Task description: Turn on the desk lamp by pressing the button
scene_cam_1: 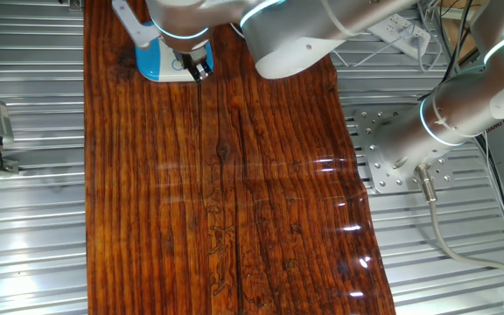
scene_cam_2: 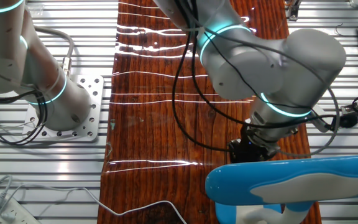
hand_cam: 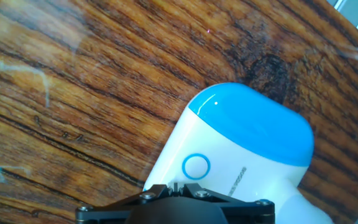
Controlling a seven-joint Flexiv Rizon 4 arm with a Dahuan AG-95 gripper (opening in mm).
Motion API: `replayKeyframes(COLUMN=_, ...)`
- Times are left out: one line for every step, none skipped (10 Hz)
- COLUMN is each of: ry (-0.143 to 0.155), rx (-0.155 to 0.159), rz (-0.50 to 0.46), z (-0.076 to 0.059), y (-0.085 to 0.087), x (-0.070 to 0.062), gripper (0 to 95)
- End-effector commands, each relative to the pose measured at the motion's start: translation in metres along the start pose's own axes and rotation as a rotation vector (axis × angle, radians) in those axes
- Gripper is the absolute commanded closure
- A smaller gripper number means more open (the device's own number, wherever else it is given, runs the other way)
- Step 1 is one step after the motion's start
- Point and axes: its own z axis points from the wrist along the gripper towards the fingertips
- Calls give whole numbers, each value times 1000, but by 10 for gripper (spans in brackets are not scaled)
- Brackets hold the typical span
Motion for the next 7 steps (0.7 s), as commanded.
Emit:
replayKeyframes(ry=-14, rx=11, rz=-9, z=-6, y=3, x=1, gripper=950)
replayKeyframes(ry=-18, rx=-3, rz=-5, z=-10, y=4, x=2, gripper=950)
replayKeyframes(ry=-21, rx=-9, rz=-4, z=-12, y=4, x=2, gripper=950)
replayKeyframes(ry=-23, rx=-12, rz=-3, z=-13, y=6, x=3, gripper=950)
replayKeyframes(ry=-22, rx=-13, rz=-4, z=-15, y=6, x=4, gripper=950)
replayKeyframes(ry=-20, rx=-11, rz=-5, z=-14, y=6, x=4, gripper=950)
replayKeyframes(ry=-18, rx=-8, rz=-6, z=-14, y=6, x=3, gripper=950)
